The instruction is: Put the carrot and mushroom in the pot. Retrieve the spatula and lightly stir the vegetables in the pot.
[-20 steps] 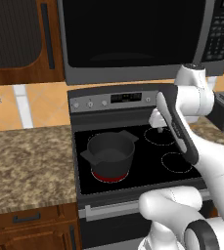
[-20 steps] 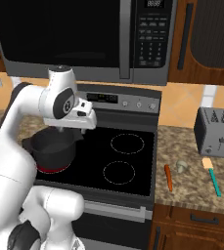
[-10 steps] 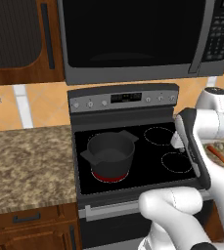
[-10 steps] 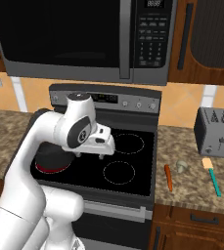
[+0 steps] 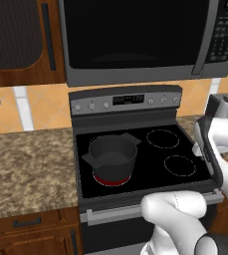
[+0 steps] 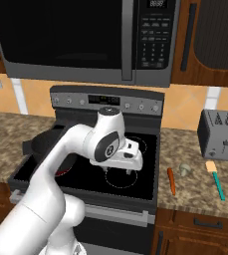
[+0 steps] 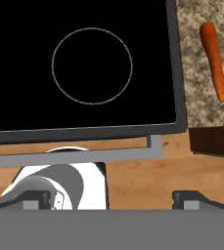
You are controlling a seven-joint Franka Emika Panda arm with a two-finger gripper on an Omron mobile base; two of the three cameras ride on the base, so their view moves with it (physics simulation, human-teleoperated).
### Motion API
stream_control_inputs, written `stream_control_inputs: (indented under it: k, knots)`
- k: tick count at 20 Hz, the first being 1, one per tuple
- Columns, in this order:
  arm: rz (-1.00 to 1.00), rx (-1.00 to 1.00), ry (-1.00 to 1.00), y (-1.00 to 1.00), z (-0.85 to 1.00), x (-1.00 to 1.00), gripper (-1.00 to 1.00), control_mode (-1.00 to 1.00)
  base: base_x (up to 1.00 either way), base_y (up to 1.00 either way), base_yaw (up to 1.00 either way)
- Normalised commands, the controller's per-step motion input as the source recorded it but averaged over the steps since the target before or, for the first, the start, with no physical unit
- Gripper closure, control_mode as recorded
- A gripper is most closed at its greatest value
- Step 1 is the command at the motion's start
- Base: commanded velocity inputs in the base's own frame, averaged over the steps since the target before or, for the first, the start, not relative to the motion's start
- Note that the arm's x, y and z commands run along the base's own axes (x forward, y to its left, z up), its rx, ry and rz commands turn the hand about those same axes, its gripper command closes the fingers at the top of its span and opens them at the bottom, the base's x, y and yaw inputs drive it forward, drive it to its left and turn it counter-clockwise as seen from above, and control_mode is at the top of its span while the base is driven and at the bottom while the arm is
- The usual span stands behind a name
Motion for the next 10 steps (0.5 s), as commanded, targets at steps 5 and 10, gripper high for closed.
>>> stream_control_inputs:
  k: [5, 10]
  knots:
    - [-0.07, 0.0, 0.02, -0.49, -0.11, 0.17, -1.0, -1.0, 0.0, 0.0, 0.0]
    - [0.0, 0.0, 0.05, -0.56, -0.23, 0.45, -1.0, -1.0, 0.0, 0.0, 0.0]
